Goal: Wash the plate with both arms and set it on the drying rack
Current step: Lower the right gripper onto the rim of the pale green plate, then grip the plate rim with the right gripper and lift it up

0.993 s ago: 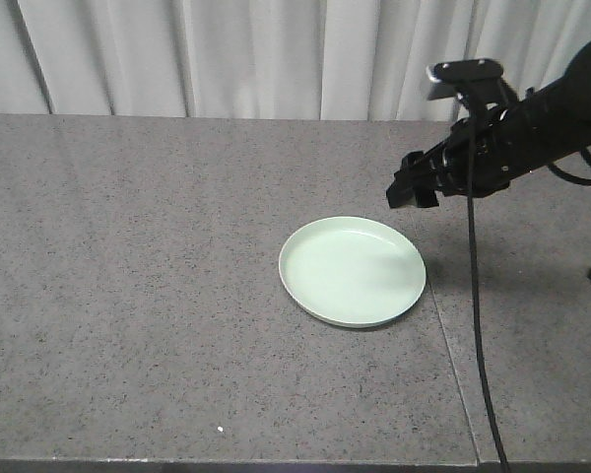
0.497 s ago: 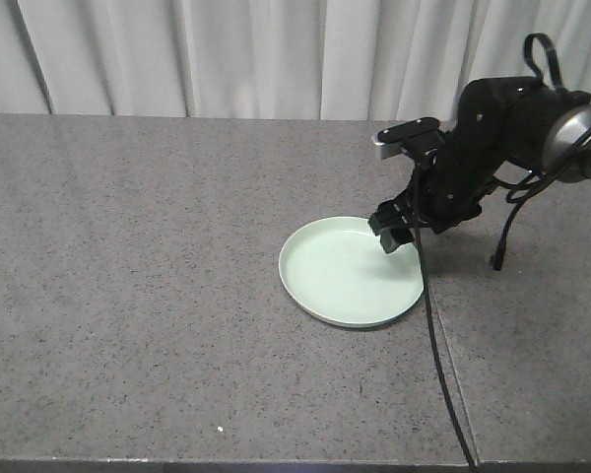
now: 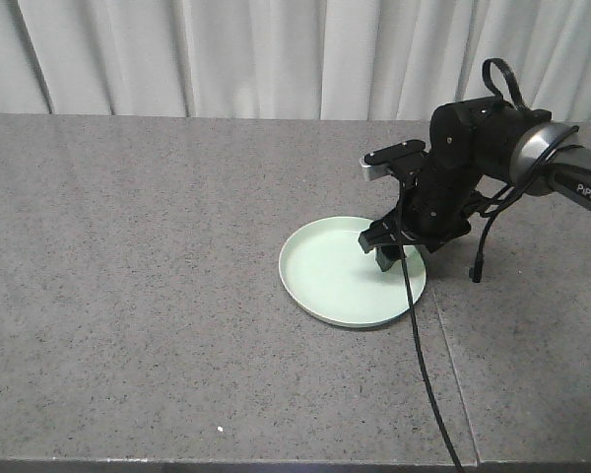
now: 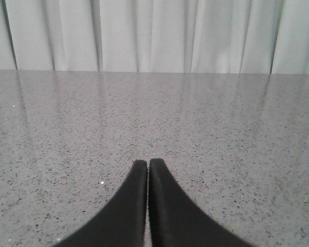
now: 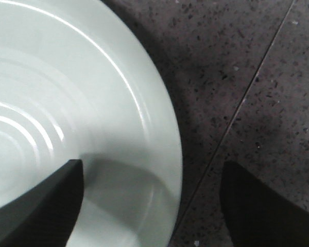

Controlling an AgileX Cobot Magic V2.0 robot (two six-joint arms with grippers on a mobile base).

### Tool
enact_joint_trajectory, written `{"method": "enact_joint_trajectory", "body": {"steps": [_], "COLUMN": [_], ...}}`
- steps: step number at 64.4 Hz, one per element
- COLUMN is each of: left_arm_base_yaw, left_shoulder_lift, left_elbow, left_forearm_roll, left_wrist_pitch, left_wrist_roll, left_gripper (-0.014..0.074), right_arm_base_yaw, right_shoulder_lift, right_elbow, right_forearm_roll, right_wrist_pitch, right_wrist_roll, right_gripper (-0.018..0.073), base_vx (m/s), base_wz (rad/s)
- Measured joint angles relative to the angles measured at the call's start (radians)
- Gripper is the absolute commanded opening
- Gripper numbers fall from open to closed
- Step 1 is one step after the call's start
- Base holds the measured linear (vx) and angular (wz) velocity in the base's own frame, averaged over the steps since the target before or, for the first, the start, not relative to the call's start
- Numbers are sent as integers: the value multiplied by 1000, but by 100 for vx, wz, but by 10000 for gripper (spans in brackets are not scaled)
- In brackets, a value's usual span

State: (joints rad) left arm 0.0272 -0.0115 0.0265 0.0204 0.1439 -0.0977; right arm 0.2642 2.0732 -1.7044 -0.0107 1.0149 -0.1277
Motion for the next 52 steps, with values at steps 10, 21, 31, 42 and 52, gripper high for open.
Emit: {"method": "enact_joint_trajectory", "body": {"steps": [10, 21, 31, 42, 52], "left_arm_base_yaw": [0, 0, 0, 0, 0], "left_shoulder_lift": [0, 0, 0, 0, 0], "left_elbow": [0, 0, 0, 0, 0], "left_forearm_roll": [0, 0, 0, 0, 0], "left_wrist_pitch": [0, 0, 0, 0, 0], "left_wrist_roll": [0, 0, 0, 0, 0], "left_gripper": [-6, -6, -6, -6, -6], "right_arm_base_yaw": [0, 0, -1, 0, 0], "right_shoulder_lift": [9, 11, 6, -57, -208], "right_elbow": [-5, -6, -11, -4, -3], "right_forearm_roll": [4, -16, -7, 0, 11], "right_wrist_pitch": [13, 15, 12, 11, 2], "right_wrist_roll": [4, 5, 12, 11, -4], "right_gripper": [210, -16, -9, -10, -10], "base_vx": [0, 0, 0, 0, 0], "base_wz": [0, 0, 0, 0, 0]}}
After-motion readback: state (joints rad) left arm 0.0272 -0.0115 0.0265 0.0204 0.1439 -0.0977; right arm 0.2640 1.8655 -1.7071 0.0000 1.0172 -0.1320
